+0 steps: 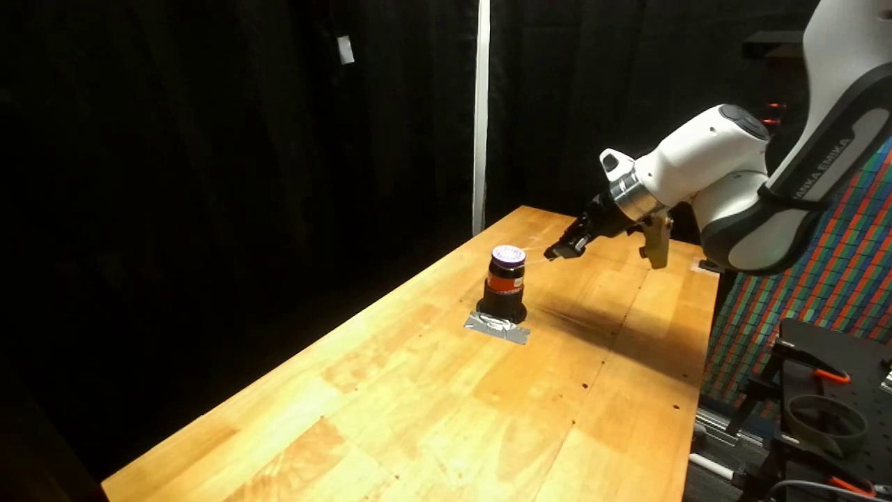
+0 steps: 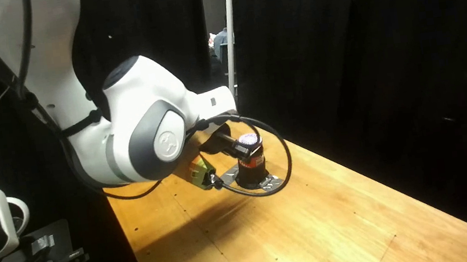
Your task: Put the rubber band around the jar..
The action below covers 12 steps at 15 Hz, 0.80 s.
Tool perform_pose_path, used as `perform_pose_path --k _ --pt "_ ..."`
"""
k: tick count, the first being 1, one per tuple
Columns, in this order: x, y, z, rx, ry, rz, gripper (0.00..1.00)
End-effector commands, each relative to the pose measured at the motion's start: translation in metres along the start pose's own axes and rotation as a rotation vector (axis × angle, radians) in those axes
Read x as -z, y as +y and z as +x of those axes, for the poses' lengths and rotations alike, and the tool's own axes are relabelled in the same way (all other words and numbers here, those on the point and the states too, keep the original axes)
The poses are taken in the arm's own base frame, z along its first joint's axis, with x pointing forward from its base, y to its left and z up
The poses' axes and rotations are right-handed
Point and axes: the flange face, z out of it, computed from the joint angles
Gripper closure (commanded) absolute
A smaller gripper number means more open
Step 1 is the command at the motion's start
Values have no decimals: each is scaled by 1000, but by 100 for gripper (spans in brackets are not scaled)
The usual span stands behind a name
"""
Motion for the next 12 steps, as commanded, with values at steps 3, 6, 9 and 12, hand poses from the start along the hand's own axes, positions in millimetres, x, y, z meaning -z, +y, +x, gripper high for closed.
perform_pose_path --k 3,6,9,12 --pt "15 -32 -65 20 94 10 90" --pt "25 -50 -80 65 211 -33 89" --pt "36 -63 -82 66 355 -108 90" --pt "37 -72 -46 55 380 -131 91"
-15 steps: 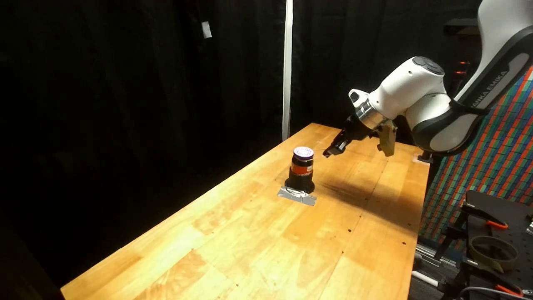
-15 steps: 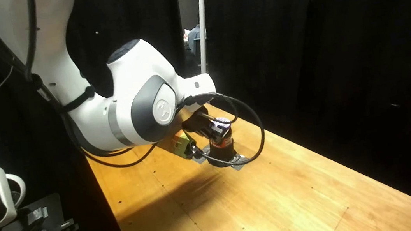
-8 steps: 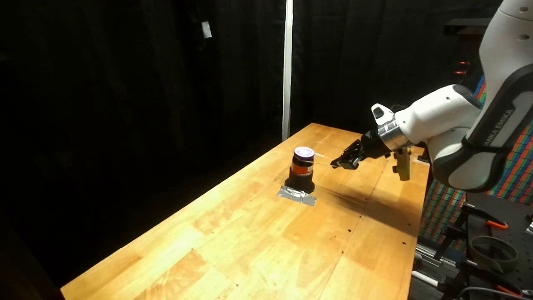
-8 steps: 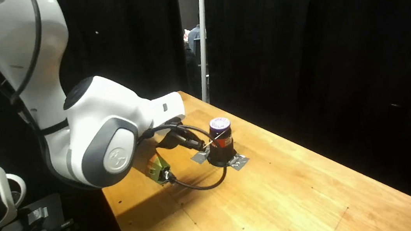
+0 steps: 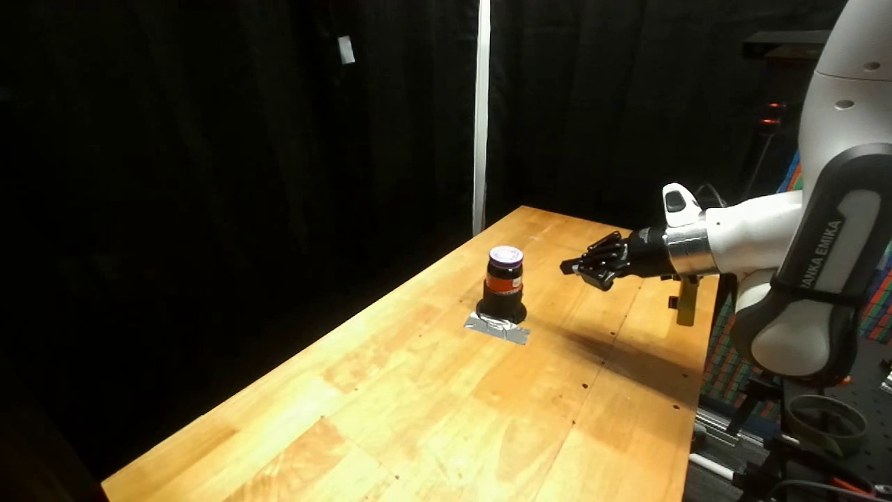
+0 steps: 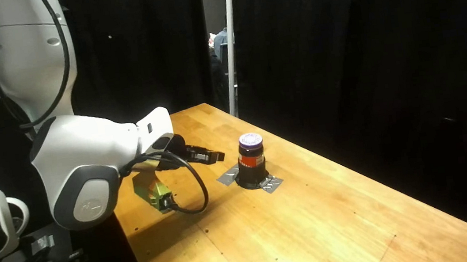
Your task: Put the rubber band around the jar..
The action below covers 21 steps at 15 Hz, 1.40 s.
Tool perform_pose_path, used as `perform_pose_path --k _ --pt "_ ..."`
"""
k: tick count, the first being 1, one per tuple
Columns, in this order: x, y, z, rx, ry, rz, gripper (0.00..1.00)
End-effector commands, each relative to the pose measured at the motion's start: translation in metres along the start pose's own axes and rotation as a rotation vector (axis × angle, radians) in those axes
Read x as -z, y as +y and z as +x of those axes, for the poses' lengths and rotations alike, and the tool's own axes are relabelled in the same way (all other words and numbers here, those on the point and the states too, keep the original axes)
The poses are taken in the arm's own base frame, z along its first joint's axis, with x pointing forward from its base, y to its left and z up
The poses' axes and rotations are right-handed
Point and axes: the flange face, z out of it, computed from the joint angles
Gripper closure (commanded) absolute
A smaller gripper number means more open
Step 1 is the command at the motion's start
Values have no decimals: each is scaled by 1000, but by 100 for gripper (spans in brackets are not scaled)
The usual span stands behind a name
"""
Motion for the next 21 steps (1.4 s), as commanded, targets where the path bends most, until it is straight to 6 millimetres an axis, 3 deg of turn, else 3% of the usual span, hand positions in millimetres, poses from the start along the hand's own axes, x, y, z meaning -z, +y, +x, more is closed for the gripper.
perform_pose_path --k 1,2,3,4,9,12,16,21 --pt "2 -8 29 9 67 -45 91" --pt "5 -9 22 8 81 -60 91" --pt "11 -6 11 1 49 -57 82" --pt "12 -3 17 9 -5 -31 63" --pt "25 30 20 63 -331 -46 28" --pt "17 54 14 54 -506 -38 4" --pt "21 70 -4 94 -618 -38 0" --pt "39 71 -24 60 -670 -94 0"
